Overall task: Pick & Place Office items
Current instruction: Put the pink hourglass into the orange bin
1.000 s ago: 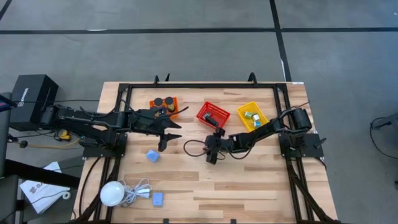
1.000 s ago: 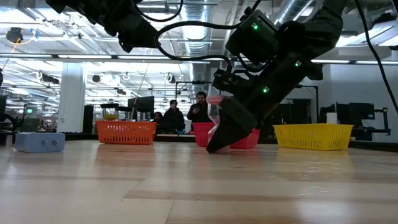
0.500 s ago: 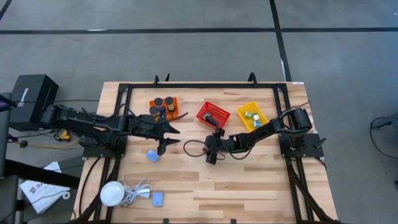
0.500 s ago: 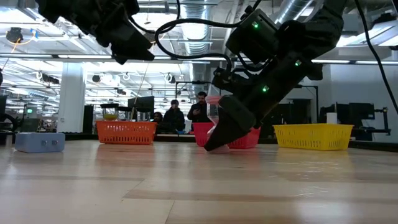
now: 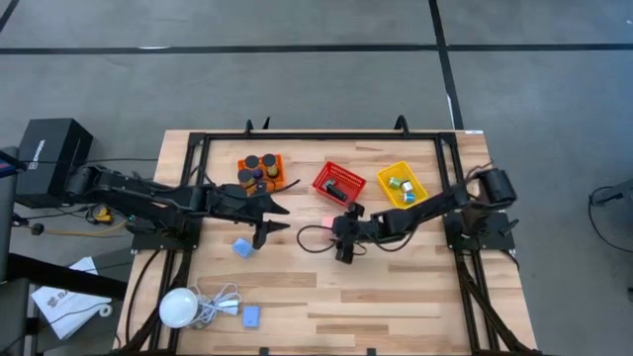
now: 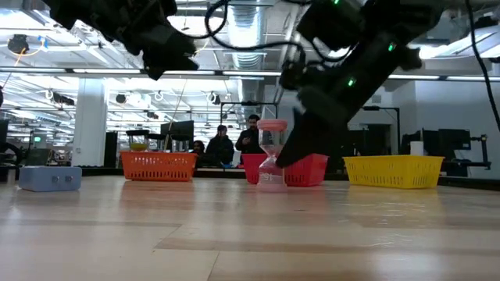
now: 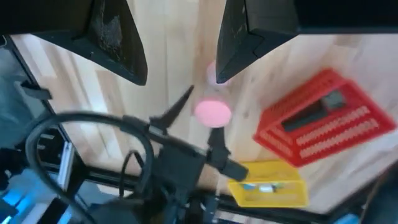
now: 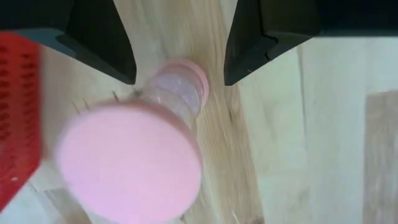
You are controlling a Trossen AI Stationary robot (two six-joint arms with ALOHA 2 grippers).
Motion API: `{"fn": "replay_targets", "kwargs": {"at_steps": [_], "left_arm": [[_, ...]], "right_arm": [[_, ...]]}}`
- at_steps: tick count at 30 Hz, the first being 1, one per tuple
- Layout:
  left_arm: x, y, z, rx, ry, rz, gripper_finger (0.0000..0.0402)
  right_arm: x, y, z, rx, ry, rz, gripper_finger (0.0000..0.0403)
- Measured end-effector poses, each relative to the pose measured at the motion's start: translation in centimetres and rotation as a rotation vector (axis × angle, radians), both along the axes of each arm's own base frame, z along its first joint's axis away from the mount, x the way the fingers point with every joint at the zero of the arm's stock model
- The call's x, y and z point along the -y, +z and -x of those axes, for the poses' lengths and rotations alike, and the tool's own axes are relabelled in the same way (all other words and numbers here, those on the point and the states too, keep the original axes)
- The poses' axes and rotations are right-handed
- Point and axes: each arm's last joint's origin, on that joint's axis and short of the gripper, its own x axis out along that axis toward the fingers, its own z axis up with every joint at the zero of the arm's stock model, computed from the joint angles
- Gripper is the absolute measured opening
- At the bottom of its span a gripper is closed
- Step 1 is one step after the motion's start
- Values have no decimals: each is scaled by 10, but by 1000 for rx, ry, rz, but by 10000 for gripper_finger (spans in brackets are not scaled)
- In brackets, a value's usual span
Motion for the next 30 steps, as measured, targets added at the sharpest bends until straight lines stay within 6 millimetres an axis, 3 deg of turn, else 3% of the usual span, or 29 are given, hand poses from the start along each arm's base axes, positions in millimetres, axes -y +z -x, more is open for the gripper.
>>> {"fn": "replay_targets", "kwargs": {"at_steps": [6, 14, 21, 30], "left_arm": [[13, -15, -19, 13, -47, -2, 186], [18, -49, -55, 76, -61, -44, 194], [18, -64, -75, 219, -53, -178, 248], [-2, -90, -108, 174, 30, -252, 296]], "right_arm": [[-9, 30, 23, -37, -7, -31, 235], [-25, 56, 52, -91, 22, -58, 235], [-34, 60, 62, -104, 4, -101, 235], [-36, 57, 67, -169, -20, -191, 235]]}}
